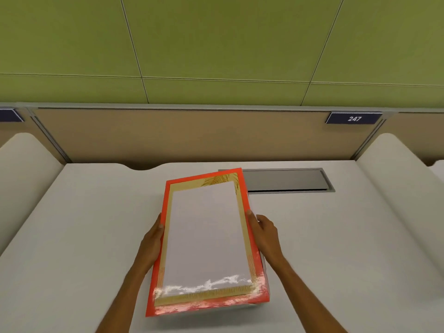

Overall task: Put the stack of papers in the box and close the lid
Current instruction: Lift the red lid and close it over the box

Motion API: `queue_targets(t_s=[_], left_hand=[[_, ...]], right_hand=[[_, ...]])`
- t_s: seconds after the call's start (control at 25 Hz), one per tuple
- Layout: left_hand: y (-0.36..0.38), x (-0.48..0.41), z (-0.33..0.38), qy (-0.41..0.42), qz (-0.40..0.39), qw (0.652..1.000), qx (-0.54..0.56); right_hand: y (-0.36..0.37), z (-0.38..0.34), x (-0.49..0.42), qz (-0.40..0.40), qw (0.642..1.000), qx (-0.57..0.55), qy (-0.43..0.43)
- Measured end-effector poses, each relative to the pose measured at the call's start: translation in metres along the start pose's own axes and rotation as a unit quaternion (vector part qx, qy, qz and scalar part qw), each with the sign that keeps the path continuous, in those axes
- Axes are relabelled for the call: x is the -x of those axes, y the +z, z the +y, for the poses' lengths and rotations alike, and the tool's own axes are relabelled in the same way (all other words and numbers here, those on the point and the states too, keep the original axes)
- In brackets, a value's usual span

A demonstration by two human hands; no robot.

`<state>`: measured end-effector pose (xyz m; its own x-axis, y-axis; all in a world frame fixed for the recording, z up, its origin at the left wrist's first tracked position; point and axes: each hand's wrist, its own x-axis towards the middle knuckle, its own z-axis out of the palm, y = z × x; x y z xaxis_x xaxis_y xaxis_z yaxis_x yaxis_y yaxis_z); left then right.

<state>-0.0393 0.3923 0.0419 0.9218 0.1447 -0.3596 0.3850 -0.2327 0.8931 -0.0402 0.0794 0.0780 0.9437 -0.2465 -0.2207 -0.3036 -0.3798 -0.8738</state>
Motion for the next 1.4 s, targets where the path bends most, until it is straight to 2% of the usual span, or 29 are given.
queue_targets(t_s=[0.24,0.72,0.84,0.96,1.08,1.16,1.28,1.4], left_hand=[[0.019,-0.009,0.001,0.021,0.016,0.996,-0.086],[0.026,-0.011,-0.009,0.025,0.002,0.992,-0.122],[0.027,-0.014,-0.014,0.030,0.007,0.981,-0.189],[0.030,-0.012,-0.013,0.047,0.032,0.962,-0.269],[0.036,-0.005,-0.004,0.103,0.112,0.917,-0.369],[0.047,-0.003,0.003,0.169,0.140,0.884,-0.413],[0.064,0.000,0.005,0.224,0.083,0.864,-0.444],[0.072,-0.003,-0.004,0.210,0.044,0.877,-0.429]], right_hand=[[0.004,0.037,-0.021,-0.008,1.000,0.020,0.016],[0.010,0.072,-0.029,-0.036,0.999,0.015,0.023],[0.010,0.071,-0.030,-0.046,0.994,0.092,0.019],[0.017,0.062,-0.027,0.023,0.970,0.236,-0.053],[0.034,0.050,-0.020,0.049,0.931,0.315,-0.179],[0.046,0.047,-0.018,0.038,0.909,0.357,-0.211],[0.057,0.048,-0.019,0.012,0.896,0.391,-0.210],[0.062,0.052,-0.021,-0.006,0.892,0.401,-0.207]])
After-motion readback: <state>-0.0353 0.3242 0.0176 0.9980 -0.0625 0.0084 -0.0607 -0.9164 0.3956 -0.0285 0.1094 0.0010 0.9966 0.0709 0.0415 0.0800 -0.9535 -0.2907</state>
